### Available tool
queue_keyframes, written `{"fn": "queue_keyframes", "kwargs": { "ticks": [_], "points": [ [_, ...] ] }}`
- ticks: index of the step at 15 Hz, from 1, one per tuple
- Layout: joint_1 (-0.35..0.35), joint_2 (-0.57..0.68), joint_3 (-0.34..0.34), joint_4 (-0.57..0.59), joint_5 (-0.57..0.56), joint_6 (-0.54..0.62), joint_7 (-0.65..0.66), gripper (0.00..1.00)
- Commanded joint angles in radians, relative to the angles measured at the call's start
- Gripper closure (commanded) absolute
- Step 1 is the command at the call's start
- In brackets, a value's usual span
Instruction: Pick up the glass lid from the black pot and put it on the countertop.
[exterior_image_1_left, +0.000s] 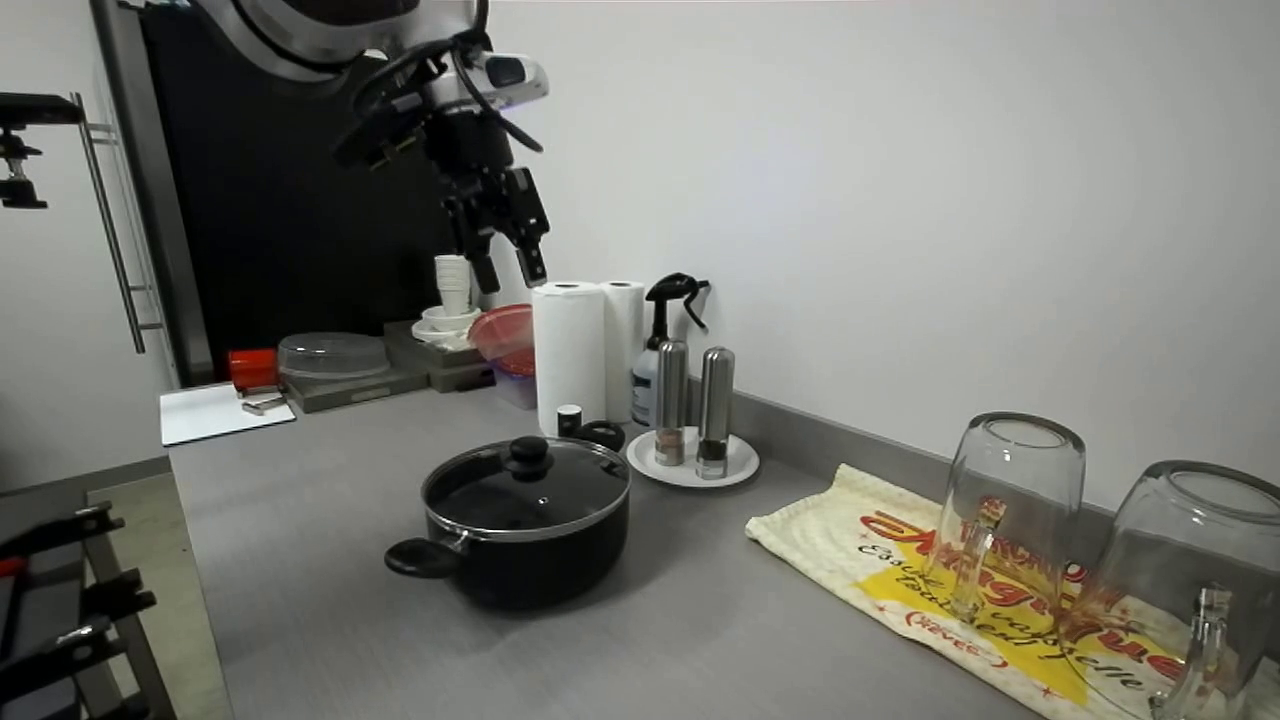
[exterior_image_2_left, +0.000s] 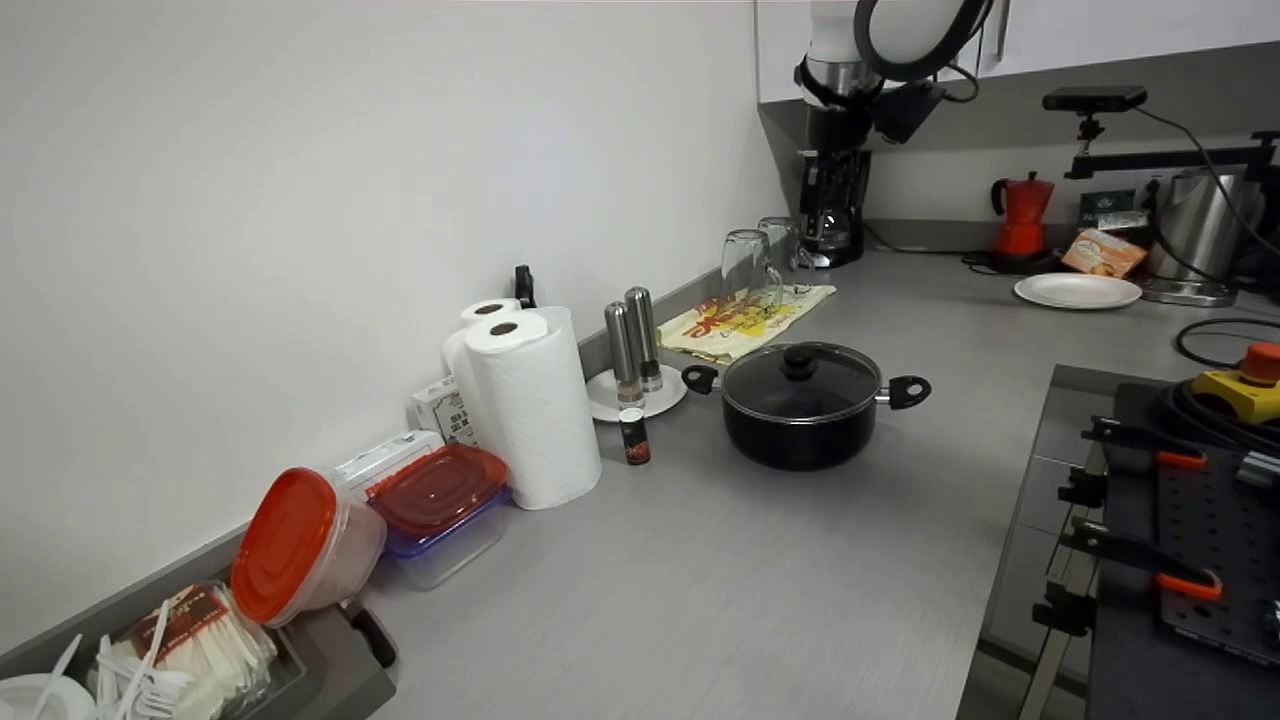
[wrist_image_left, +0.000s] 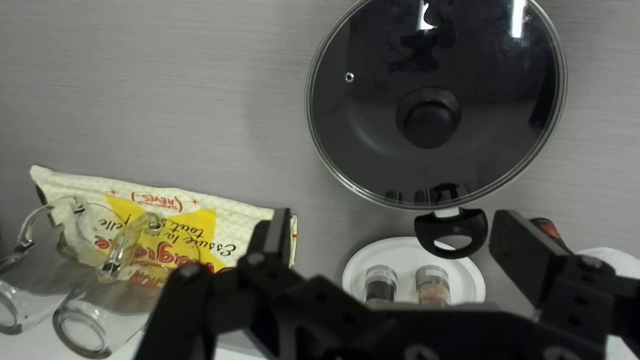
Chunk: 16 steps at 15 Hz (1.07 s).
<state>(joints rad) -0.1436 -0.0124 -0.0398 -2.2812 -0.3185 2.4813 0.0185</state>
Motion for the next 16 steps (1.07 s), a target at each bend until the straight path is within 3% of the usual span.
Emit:
{"fn": "queue_keyframes", "kwargs": {
  "ticks": [1, 10, 16],
  "points": [
    [0.034, 0.105, -0.009, 0.052, 0.002, -0.006, 0.018, 0.0],
    [0.085, 0.318, -0.017, 0.148, 0.025, -0.02, 0.034, 0.0],
    [0.103, 0.44, -0.04, 0.274, 0.016, -0.02, 0.054, 0.0]
  ]
}}
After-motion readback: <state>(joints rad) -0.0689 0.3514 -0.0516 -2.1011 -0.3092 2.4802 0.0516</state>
